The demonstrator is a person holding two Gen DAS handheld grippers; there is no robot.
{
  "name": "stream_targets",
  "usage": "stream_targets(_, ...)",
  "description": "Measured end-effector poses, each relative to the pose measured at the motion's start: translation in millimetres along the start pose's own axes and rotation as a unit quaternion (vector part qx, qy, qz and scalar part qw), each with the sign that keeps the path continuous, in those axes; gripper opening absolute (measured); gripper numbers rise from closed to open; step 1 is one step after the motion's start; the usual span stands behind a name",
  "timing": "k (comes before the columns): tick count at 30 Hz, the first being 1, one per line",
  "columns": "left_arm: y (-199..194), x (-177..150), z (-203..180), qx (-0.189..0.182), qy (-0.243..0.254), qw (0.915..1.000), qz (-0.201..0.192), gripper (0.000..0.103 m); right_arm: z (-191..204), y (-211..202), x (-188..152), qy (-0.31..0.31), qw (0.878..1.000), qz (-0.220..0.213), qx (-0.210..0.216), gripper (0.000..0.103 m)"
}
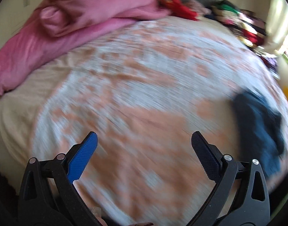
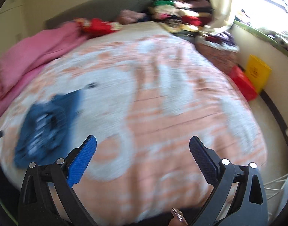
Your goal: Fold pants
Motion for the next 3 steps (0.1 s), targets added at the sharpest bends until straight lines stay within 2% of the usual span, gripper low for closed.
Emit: stream_targets(3,39.1,24.8,52.3,0.051,-0.031,0.9981,0.018,0.093,-52.0,35.4,42.9,0.029,0.998,-0.006,-0.056,0.098)
Point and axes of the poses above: each gripper's, at about its wrist camera, not at the fingertips, and y roughly the way its jaws point, z to its left, x to its top, the point moved 9 cm from there along y, roughly the way its jaws point, and after that the axes turned 13 degrees about y, right-handed, at the moved point
